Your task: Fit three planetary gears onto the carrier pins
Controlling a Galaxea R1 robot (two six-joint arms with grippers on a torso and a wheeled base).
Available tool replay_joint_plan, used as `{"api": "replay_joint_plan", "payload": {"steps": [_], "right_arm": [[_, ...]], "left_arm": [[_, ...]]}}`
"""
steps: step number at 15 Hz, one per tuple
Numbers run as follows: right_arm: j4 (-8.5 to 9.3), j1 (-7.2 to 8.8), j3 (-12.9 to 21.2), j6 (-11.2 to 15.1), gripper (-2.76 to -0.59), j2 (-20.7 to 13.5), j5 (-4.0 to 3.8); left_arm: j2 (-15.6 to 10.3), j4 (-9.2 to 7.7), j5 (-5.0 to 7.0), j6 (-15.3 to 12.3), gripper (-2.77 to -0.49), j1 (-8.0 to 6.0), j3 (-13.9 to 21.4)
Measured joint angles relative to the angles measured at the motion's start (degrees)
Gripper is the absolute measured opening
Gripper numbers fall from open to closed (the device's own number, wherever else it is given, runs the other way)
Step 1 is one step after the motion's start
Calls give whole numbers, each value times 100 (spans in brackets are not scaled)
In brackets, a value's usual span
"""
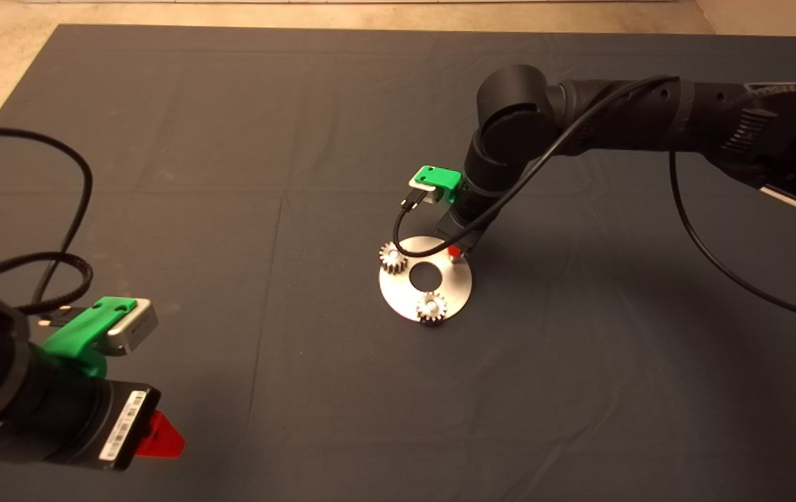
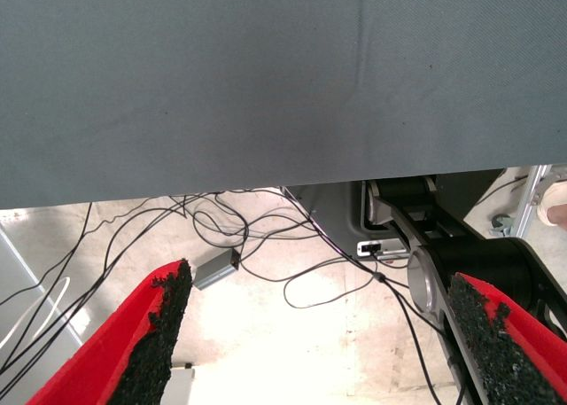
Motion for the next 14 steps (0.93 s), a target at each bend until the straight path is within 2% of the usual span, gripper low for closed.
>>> {"api": "replay_joint_plan", "payload": {"steps": [14], "right_arm": [[0,-35,55,-7,-228,52,2]], "left_arm": [[1,0,-1,0,-119,0,0]]}}
